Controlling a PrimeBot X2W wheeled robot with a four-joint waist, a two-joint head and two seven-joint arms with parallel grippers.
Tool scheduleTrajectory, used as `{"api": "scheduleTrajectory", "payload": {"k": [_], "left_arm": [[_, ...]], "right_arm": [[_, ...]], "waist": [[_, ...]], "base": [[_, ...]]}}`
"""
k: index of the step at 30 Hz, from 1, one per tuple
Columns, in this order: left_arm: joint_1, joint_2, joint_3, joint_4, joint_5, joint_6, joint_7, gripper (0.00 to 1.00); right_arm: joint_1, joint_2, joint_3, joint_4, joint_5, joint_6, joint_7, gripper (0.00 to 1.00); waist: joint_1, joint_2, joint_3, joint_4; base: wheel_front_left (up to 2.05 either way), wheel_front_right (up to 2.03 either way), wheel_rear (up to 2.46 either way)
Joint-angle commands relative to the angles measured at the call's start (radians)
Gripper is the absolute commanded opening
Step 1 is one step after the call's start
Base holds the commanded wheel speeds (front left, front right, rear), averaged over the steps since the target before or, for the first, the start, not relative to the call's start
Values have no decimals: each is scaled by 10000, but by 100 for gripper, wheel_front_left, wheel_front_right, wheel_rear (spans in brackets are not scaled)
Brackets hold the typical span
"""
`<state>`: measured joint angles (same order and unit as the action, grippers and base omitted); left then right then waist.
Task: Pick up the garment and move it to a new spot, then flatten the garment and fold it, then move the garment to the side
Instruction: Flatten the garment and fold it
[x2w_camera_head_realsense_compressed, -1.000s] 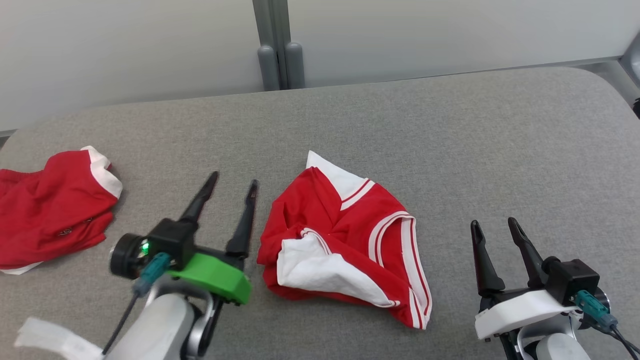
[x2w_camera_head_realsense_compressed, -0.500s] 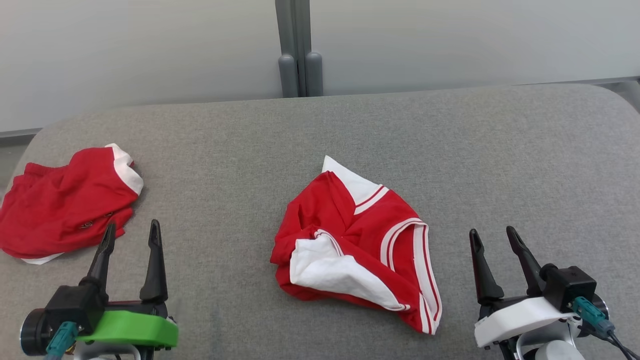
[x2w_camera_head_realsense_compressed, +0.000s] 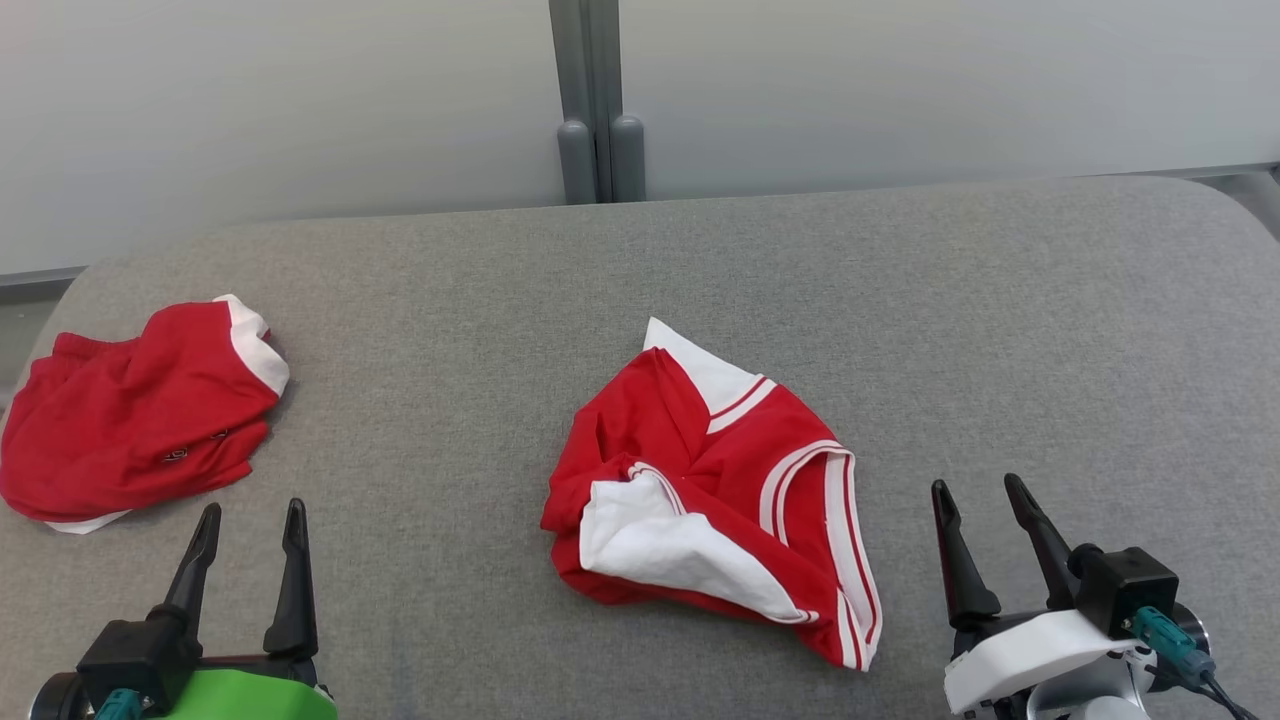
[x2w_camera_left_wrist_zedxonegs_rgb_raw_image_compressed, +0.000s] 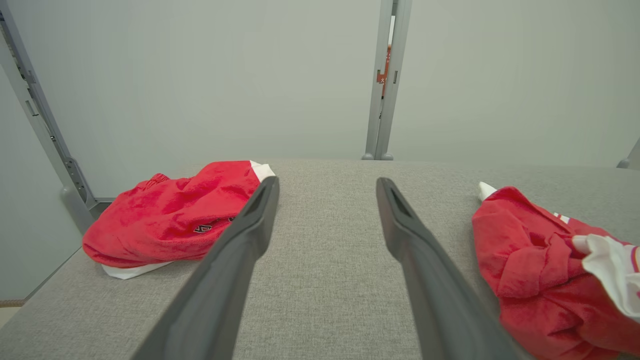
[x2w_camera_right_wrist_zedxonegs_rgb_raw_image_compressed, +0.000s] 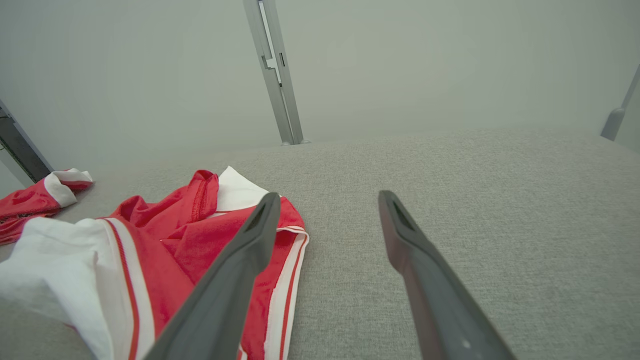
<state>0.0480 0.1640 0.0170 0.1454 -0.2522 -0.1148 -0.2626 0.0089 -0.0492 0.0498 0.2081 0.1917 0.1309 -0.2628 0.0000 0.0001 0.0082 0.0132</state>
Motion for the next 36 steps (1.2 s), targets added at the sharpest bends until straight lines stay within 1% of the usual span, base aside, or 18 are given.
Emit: {"api": "scheduleTrajectory", "payload": {"k": [1,6,11,16,27,33,36], "left_arm": [[35,-50,85,66,83,-71,-31,100],[-131,-184,172,119,213,-147,-31,100],[-299,-318,136,146,333,-165,-31,100],[-489,-337,-21,138,319,-175,-31,100],[-988,-436,-456,188,253,-177,-32,100],[-1231,-547,-737,276,215,-168,-32,100],[-1313,-584,-807,320,198,-169,-32,100]], "right_arm": [[77,-21,51,73,60,-3,-30,100],[-69,-49,331,410,53,-3,-30,100],[-472,-248,828,1129,65,-3,-19,100],[-1231,-443,1215,2032,152,-3,-4,100],[-3887,-897,1672,4642,225,-3,-14,100],[-4842,-1065,1886,6287,400,-5,-19,100],[-5120,-1027,2057,7079,582,-3,-21,100]], "waist": [[0,-1,2,20],[0,-1,13,103],[0,-1,99,208],[0,-1,278,369],[0,-1,848,957],[0,-1,1124,1352],[0,-1,1224,1505]], "base": [[0,0,0],[0,0,0],[0,0,0],[0,0,0],[0,0,0],[0,0,0],[0,0,0]]}}
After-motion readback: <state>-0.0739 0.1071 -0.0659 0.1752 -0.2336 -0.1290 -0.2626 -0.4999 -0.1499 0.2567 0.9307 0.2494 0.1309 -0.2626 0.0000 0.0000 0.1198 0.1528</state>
